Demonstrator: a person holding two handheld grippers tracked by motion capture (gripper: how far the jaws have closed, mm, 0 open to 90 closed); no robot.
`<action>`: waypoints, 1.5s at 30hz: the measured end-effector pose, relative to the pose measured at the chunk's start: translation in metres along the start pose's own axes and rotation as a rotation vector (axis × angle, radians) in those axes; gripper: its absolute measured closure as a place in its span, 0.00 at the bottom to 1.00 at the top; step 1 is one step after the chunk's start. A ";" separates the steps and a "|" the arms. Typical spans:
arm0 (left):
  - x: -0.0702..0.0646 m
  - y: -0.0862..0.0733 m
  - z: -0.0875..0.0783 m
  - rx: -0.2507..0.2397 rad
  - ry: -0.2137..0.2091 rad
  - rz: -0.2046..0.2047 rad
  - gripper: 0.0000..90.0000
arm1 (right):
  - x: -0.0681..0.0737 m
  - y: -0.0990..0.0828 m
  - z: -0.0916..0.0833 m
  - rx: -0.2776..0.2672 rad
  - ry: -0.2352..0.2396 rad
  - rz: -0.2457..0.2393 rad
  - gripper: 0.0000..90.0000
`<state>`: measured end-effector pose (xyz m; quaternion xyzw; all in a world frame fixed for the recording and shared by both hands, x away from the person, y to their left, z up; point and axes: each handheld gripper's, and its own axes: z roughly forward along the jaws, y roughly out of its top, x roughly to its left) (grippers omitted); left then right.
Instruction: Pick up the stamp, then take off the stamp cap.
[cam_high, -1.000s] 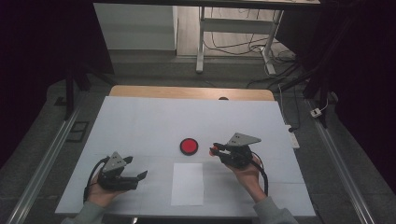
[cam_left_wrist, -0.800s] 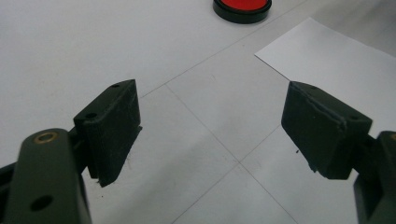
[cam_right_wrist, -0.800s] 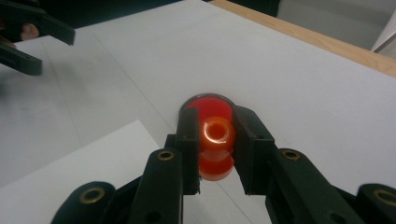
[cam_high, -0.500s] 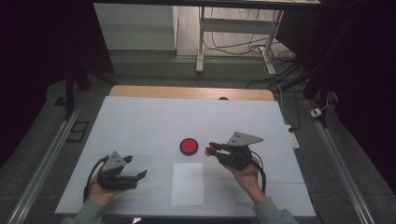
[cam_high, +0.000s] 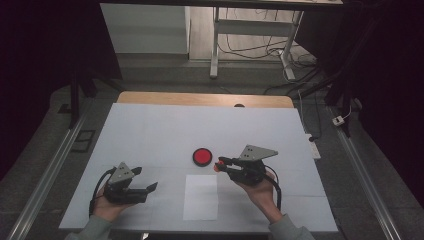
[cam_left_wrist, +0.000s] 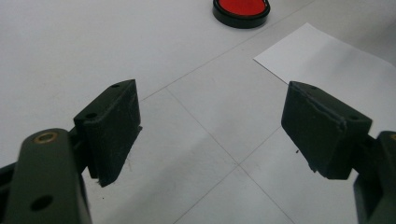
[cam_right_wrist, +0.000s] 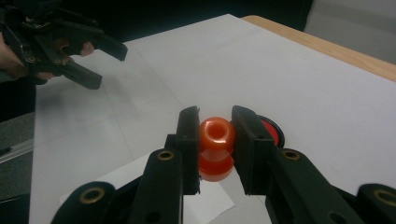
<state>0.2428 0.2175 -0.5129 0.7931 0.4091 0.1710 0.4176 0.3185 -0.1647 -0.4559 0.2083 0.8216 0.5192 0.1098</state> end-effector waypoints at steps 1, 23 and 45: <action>0.000 0.000 0.000 -0.001 -0.001 -0.002 0.22 | 0.002 0.000 0.001 -0.004 0.004 -0.002 0.80; -0.001 0.001 0.002 0.002 0.000 0.008 0.22 | 0.021 -0.003 0.013 0.023 0.072 -0.023 0.80; -0.009 0.009 0.003 -0.010 -0.009 0.033 0.23 | 0.019 -0.007 0.014 0.025 0.070 -0.007 0.80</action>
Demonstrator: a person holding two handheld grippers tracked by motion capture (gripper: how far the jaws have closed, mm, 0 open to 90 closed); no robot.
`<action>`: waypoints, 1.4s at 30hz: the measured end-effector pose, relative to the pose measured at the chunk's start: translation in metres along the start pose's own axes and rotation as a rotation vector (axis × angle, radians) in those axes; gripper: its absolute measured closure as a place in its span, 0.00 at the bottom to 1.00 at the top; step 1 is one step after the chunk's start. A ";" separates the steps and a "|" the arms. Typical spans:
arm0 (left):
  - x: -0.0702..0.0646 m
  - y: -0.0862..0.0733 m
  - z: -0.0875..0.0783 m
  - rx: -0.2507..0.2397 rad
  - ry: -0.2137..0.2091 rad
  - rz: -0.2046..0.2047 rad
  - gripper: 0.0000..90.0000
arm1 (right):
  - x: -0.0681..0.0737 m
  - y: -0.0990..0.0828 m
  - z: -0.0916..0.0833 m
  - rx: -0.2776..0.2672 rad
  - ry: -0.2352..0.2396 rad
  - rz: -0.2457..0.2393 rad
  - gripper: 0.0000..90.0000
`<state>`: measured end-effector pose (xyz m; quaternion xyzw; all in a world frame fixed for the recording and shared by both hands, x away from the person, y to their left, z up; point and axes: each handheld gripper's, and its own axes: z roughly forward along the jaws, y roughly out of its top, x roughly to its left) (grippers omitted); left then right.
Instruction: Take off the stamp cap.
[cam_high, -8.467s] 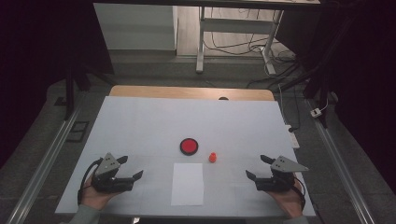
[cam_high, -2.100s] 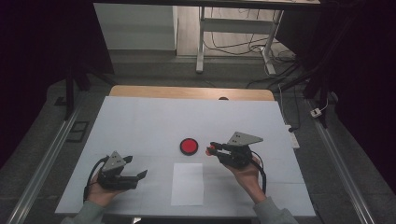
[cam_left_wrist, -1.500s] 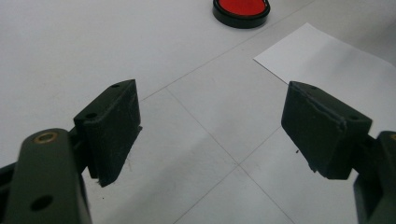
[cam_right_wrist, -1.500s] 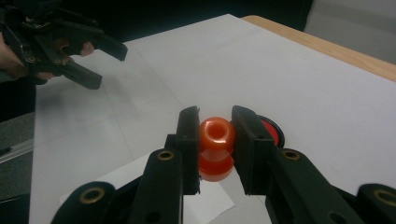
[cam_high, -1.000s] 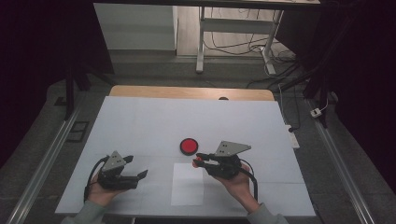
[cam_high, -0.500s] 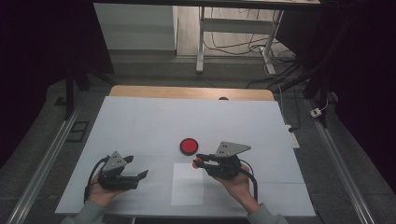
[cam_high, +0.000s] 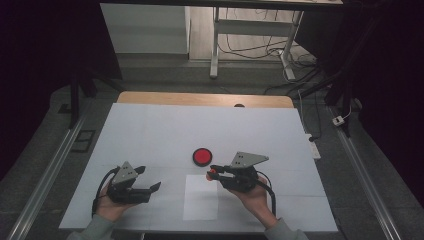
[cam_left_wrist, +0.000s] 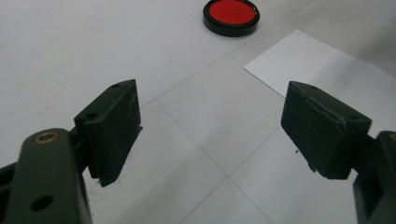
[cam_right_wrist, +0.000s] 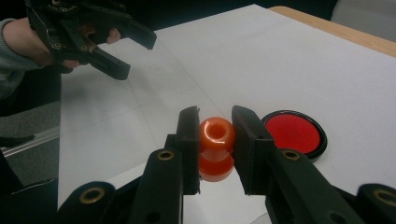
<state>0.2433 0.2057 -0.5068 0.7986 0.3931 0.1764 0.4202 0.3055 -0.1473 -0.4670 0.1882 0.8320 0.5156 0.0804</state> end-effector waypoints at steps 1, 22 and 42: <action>-0.001 0.001 0.000 -0.002 -0.001 0.002 0.23 | 0.000 0.000 0.000 0.003 0.001 -0.003 0.80; -0.026 0.026 0.020 0.002 -0.065 0.085 0.24 | 0.001 -0.001 0.002 0.009 0.002 -0.001 0.80; -0.049 0.048 0.041 0.006 -0.126 0.147 0.25 | 0.004 -0.001 0.005 0.001 0.010 -0.013 0.80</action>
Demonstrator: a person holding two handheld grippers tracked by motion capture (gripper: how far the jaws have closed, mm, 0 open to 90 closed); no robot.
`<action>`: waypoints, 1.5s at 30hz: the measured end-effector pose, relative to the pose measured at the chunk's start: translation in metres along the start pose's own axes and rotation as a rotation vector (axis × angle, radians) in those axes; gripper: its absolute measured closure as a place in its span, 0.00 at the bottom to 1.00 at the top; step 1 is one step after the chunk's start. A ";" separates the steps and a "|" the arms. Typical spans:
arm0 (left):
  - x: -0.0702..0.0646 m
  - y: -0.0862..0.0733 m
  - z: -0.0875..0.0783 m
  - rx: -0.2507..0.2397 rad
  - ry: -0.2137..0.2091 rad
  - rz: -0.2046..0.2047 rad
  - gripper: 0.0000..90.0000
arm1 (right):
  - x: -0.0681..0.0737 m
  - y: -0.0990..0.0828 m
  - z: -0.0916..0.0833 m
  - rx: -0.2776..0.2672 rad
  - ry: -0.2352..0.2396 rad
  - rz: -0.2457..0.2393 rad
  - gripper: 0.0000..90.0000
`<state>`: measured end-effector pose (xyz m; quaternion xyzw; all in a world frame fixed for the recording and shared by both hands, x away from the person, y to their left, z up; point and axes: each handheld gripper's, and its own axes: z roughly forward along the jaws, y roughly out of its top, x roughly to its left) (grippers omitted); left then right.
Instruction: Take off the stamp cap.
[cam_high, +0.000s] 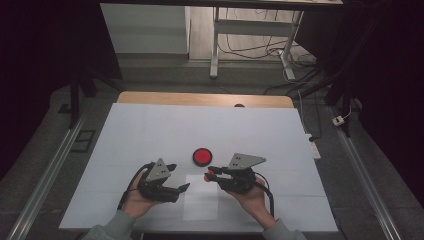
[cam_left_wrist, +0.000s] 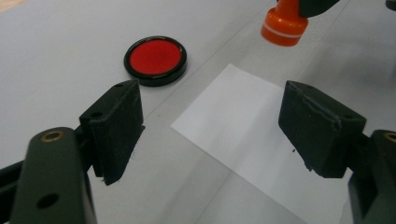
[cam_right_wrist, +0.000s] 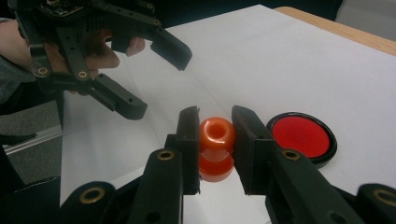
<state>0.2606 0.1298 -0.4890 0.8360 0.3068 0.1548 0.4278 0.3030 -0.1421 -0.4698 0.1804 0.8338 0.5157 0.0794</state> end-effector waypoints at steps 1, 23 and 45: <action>-0.001 0.001 0.001 -0.001 -0.005 0.002 0.25 | 0.000 0.000 0.000 -0.001 0.000 0.000 0.80; -0.017 0.020 0.028 0.019 -0.055 0.056 0.26 | 0.001 0.000 0.001 -0.016 0.005 0.014 0.80; -0.023 0.026 0.045 0.022 -0.061 0.079 0.30 | 0.001 -0.001 0.002 -0.011 -0.002 0.014 0.80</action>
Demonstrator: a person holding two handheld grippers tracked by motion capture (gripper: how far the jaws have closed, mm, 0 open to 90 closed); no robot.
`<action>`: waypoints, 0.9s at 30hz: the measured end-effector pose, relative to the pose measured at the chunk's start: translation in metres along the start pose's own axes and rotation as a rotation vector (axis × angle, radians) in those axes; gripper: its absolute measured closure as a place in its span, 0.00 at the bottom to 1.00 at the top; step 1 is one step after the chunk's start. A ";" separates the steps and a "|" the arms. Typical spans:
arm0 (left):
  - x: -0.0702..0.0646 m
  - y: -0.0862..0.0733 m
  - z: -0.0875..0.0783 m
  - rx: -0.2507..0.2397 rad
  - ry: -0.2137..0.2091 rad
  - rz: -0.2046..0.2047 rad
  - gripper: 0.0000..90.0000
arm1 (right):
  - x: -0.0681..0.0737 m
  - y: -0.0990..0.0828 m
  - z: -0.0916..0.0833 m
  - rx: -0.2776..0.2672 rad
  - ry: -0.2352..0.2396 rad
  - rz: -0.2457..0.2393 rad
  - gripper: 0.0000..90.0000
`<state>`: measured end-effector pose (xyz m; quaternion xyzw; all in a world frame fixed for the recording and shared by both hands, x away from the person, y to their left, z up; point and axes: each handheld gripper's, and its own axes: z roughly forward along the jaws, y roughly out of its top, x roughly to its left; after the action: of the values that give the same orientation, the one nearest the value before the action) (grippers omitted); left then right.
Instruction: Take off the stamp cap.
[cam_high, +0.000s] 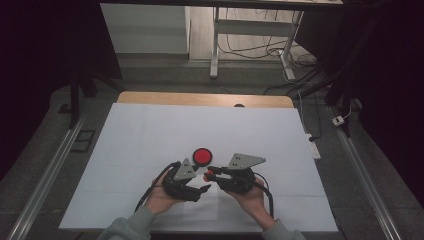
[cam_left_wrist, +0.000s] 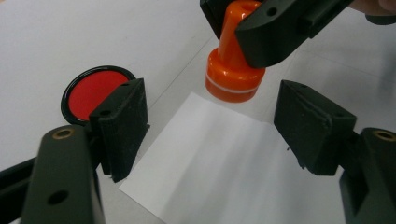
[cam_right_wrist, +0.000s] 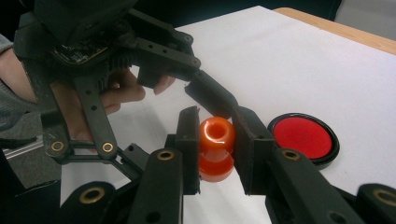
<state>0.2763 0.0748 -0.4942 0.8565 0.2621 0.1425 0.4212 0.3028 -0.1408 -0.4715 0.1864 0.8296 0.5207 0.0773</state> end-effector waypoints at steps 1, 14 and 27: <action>0.000 0.000 0.000 0.000 0.001 0.000 0.31 | 0.000 0.000 0.000 0.000 0.000 0.000 0.80; -0.004 0.002 0.006 -0.005 -0.006 0.017 0.42 | 0.000 0.000 0.001 -0.005 0.003 -0.001 0.80; -0.004 0.003 0.010 0.000 -0.016 0.031 0.55 | -0.001 -0.001 0.001 -0.005 0.006 0.006 0.80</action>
<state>0.2785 0.0649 -0.4981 0.8616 0.2456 0.1420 0.4209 0.3039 -0.1407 -0.4730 0.1871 0.8280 0.5234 0.0737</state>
